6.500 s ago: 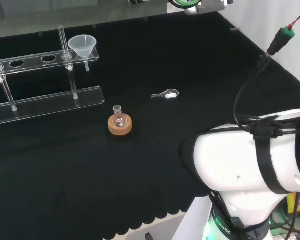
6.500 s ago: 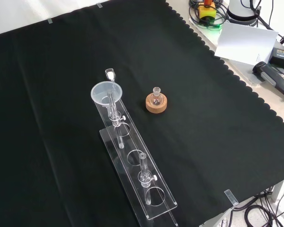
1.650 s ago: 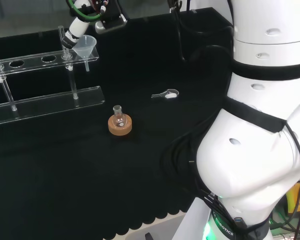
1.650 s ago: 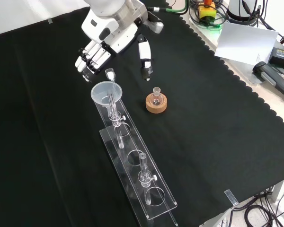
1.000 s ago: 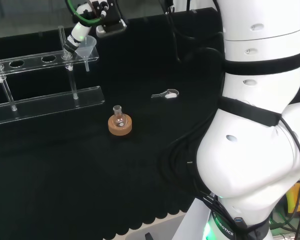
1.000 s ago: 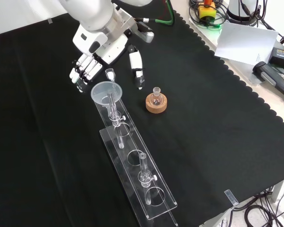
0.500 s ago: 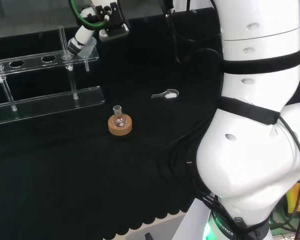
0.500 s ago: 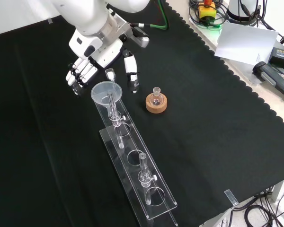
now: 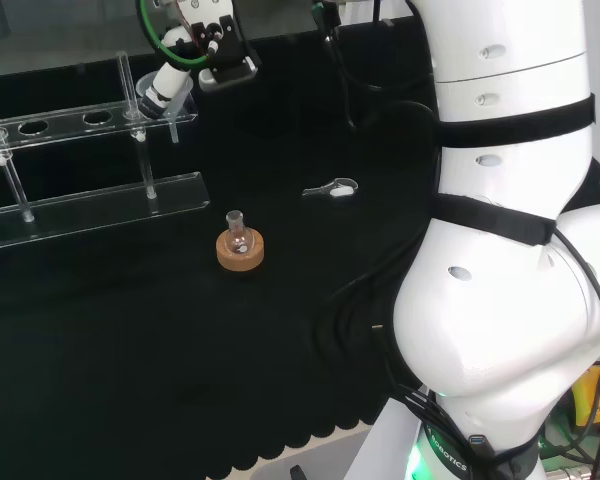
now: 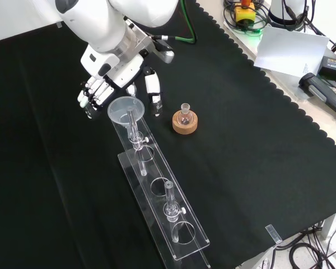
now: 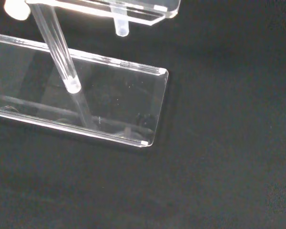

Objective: Pick up the funnel from the transparent funnel stand.

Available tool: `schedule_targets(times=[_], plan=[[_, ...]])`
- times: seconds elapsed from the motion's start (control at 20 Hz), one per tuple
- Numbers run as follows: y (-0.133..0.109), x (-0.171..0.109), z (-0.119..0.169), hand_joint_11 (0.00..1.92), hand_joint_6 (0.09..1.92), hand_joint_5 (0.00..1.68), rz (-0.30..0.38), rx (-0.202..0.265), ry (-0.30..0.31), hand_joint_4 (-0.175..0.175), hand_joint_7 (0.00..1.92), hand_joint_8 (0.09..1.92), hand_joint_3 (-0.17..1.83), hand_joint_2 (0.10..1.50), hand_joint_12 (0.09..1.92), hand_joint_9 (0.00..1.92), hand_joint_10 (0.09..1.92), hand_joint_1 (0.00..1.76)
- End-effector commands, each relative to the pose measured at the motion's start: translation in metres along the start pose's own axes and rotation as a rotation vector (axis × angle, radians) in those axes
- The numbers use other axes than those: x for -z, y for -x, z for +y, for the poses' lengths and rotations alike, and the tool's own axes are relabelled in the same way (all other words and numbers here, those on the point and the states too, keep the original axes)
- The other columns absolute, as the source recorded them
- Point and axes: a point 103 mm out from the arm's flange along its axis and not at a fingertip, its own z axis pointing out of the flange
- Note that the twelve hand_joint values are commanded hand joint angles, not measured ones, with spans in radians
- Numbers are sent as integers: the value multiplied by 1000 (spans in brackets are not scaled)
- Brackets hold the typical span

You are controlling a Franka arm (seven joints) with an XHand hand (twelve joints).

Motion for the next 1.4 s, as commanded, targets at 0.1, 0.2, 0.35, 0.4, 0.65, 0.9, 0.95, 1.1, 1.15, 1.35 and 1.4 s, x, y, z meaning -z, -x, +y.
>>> schedule_targets(times=[0.1, 0.2, 0.35, 0.4, 0.65, 0.9, 0.95, 1.1, 1.15, 1.35, 1.4], plan=[[2, -5, 3, 0, 87, 0, 5, -14, 20, -63, 146, 87, 12, 669, 87, 43, 87, 452], [3, -6, 3, 0, 87, 0, 7, -16, 29, -63, 179, 88, 13, 671, 87, 66, 87, 450], [1, -7, 4, 0, 87, 0, 0, -12, 33, -63, 219, 112, 14, 674, 87, 95, 87, 450], [0, -7, 4, 0, 87, 0, -5, -10, 34, -63, 227, 118, 14, 675, 87, 103, 87, 449], [-6, -7, 6, 0, 87, 32, -21, -11, 33, -59, 274, 184, 14, 683, 87, 149, 145, 451], [-9, -6, 8, 0, 87, 119, -28, -21, 39, -58, 297, 421, 9, 695, 87, 8, 701, 455], [-10, -5, 8, 0, 87, 133, -31, -22, 41, -58, 308, 438, 9, 697, 87, 3, 739, 455], [-9, -6, 9, 0, 87, 177, -30, -26, 48, -56, 346, 468, 10, 702, 87, 18, 789, 456], [-8, -6, 9, 3, 87, 193, -29, -26, 47, -54, 362, 476, 11, 703, 87, 28, 799, 458], [-15, -6, 9, 18, 87, 259, -38, -32, 51, -44, 402, 494, 14, 712, 87, 68, 820, 465], [-17, -6, 9, 21, 87, 279, -39, -32, 55, -42, 414, 499, 15, 714, 87, 78, 823, 468]])
